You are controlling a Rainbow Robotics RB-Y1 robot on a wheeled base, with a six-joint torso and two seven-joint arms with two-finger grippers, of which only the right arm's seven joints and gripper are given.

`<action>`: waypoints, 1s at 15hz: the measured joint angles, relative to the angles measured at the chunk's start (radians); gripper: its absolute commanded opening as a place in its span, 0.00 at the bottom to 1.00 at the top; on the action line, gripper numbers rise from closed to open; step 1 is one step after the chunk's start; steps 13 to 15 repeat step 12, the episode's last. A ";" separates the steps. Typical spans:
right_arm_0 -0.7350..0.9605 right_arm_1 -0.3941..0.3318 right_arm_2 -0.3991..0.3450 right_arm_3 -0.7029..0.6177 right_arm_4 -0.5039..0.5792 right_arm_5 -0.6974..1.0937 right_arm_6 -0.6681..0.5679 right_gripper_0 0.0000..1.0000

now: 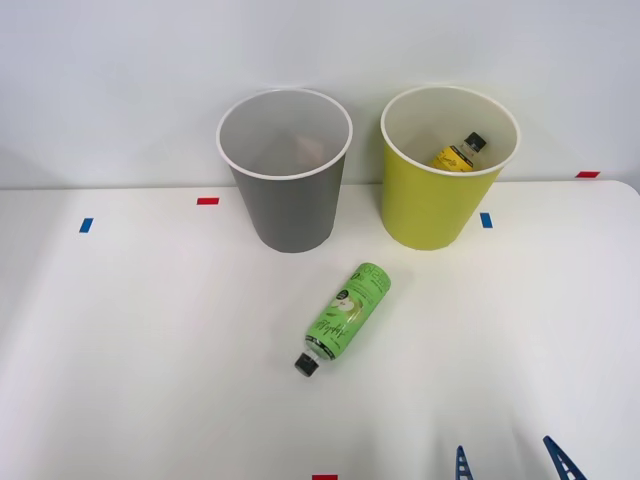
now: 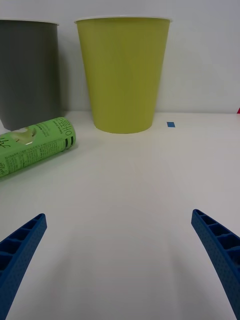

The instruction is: Put cans in the gray bin, plastic bottles in the light green bin

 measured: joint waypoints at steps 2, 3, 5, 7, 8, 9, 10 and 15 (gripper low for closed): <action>0.000 0.000 0.000 0.000 0.000 0.000 0.000 1.00; 0.000 0.000 0.000 0.000 0.000 0.000 0.000 1.00; 0.000 0.000 0.000 0.000 0.000 0.000 0.000 1.00; 0.000 0.000 0.000 0.000 0.000 0.000 0.000 1.00; 0.000 0.000 0.000 0.000 0.000 0.000 0.000 1.00; 0.000 0.000 0.000 0.000 0.000 0.000 0.000 1.00; 0.000 0.000 0.000 0.000 0.000 0.000 0.000 1.00; 0.000 0.000 0.000 0.000 0.000 0.000 0.000 1.00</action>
